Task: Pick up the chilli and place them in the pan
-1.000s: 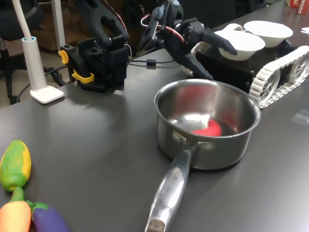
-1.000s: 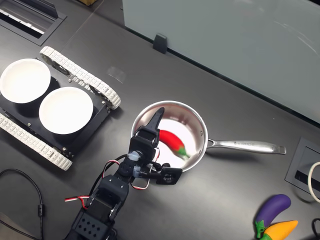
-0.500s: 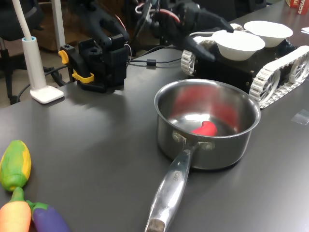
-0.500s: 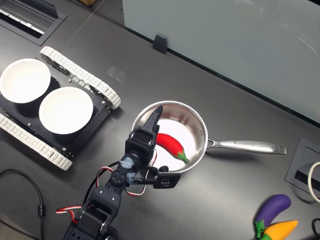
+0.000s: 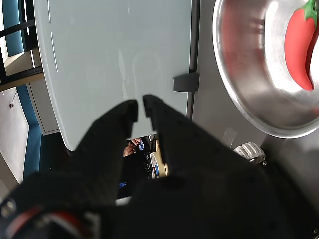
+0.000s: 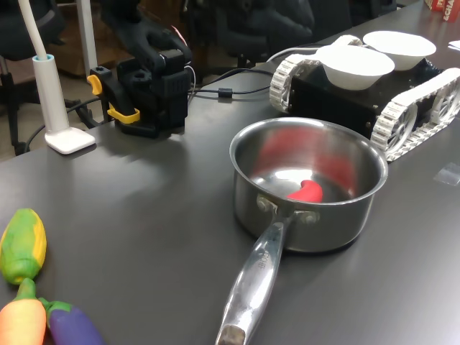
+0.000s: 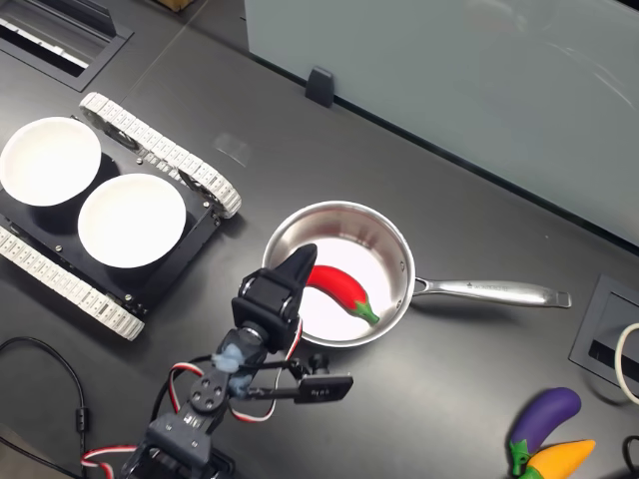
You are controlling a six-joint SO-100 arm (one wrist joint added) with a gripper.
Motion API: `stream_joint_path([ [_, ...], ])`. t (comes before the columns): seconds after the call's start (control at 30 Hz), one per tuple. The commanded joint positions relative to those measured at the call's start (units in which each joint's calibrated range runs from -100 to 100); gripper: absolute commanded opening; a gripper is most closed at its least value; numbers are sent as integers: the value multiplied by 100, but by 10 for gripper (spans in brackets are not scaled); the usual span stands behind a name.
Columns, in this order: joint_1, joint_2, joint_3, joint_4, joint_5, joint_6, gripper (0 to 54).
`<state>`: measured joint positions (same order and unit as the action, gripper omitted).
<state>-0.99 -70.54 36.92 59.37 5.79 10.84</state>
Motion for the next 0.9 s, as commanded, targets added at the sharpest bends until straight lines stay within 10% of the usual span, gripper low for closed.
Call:
stream_joint_path([
  [0.0,156,-247,-671,353,-63,-100,0],
  [0.87,271,-1580,456,2161,-137,-655,0],
])
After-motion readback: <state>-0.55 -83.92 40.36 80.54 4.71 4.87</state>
